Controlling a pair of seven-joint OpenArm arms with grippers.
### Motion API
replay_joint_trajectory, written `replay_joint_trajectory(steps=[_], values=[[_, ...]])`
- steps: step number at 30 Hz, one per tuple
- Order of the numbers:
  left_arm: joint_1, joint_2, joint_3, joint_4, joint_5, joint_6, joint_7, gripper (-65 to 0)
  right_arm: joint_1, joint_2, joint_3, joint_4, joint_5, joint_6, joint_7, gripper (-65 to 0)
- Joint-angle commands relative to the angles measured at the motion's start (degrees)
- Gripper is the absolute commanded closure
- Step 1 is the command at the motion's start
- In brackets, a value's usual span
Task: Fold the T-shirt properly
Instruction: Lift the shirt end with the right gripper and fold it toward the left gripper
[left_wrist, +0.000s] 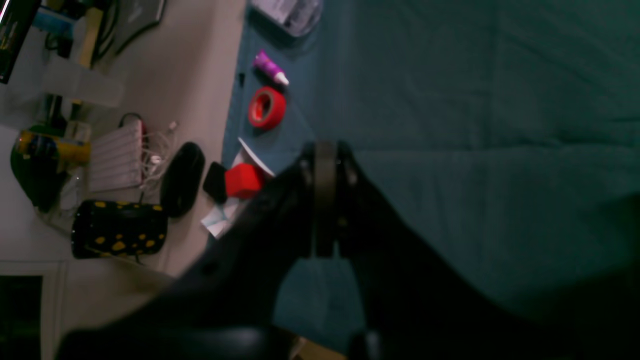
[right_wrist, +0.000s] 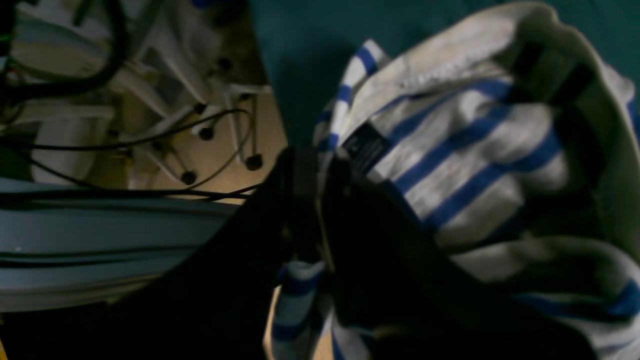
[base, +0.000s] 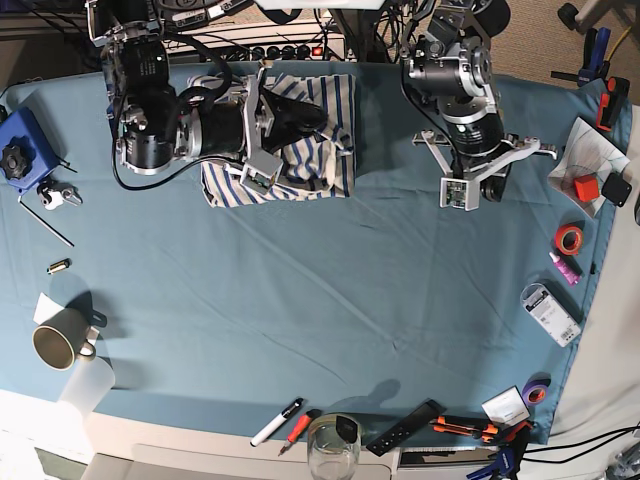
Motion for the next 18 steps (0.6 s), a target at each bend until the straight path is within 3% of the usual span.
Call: replay_joint_trajectory(steps=[1,5,9,13,18], values=[[-0.2,0.0,-0.1,1.1,1.3,0.4,-0.9,0.0,0.7,0.4,0.3,1.0,1.2,0.1,1.3,0.0],[-0.2,0.0,-0.1,1.1,1.3,0.4,-0.9,0.0,0.7,0.4,0.3,1.0,1.2,0.1,1.3,-2.5],[-0.2,0.0,-0.1,1.1,1.3,0.4,-0.9,0.0,0.7,0.4,0.3,1.0,1.2,0.1,1.3,-20.2],[-0.2,0.0,-0.1,1.1,1.3,0.4,-0.9,0.0,1.7,0.3,0.4,1.0,4.3,0.1,1.3,-20.6],[-0.2,0.0,-0.1,1.1,1.3,0.4,-0.9,0.0,4.7,-2.9,1.7,1.0,7.1,0.1,1.3,-20.6]])
